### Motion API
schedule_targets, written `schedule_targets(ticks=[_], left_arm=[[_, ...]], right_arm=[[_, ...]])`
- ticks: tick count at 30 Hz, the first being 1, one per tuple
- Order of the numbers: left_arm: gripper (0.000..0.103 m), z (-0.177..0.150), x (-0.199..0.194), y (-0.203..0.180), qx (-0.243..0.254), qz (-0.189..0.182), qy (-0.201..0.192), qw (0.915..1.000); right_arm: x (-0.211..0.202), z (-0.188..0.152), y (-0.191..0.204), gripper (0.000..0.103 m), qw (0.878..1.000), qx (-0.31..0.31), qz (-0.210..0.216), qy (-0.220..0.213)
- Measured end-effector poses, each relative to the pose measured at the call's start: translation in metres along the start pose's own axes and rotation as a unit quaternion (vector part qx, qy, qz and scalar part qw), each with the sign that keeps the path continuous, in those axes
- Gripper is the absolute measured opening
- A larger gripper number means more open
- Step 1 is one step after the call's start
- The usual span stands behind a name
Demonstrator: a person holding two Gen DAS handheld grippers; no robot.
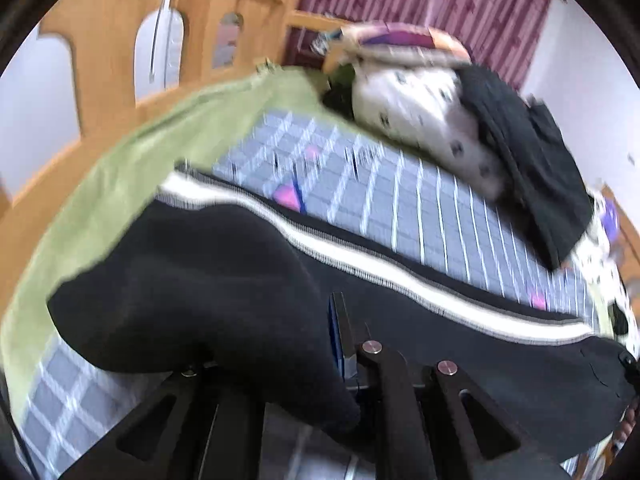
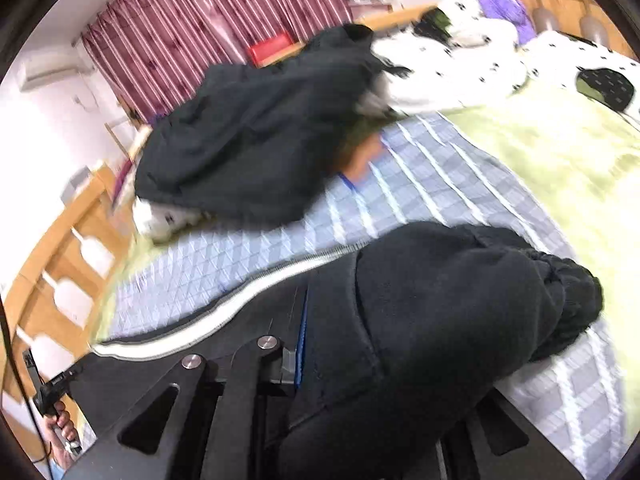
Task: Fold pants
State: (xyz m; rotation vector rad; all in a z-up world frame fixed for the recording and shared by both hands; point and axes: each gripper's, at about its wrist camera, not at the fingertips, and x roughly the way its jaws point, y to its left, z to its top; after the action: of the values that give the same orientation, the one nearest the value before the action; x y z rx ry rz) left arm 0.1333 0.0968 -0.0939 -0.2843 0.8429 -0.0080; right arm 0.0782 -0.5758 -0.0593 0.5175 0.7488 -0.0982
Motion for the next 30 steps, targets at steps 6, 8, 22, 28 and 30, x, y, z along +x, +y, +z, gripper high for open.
schedule_targets(ticks=[6, 8, 22, 28, 30], left_arm=[[0.017, -0.059, 0.025, 0.016, -0.006, 0.030, 0.041, 0.9987], [0.027, -0.057, 0.023, 0.023, -0.020, 0.026, 0.042, 0.9986], [0.074, -0.089, -0.025, 0.060, -0.106, 0.001, -0.003, 0.9943], [0.074, -0.092, -0.041, 0.078, -0.120, 0.026, -0.037, 0.9918], [0.074, -0.091, -0.034, 0.090, -0.141, 0.009, -0.022, 0.9898]], right_arm=[[0.013, -0.081, -0.058, 0.019, 0.994, 0.013, -0.025, 0.104], [0.006, -0.094, -0.075, 0.035, 0.994, 0.051, -0.015, 0.094], [0.027, -0.044, -0.126, 0.024, 0.983, 0.183, -0.025, 0.012], [-0.032, 0.003, -0.121, 0.019, 0.992, 0.095, -0.010, -0.088], [-0.024, 0.011, -0.132, 0.025, 0.991, 0.101, -0.033, -0.078]])
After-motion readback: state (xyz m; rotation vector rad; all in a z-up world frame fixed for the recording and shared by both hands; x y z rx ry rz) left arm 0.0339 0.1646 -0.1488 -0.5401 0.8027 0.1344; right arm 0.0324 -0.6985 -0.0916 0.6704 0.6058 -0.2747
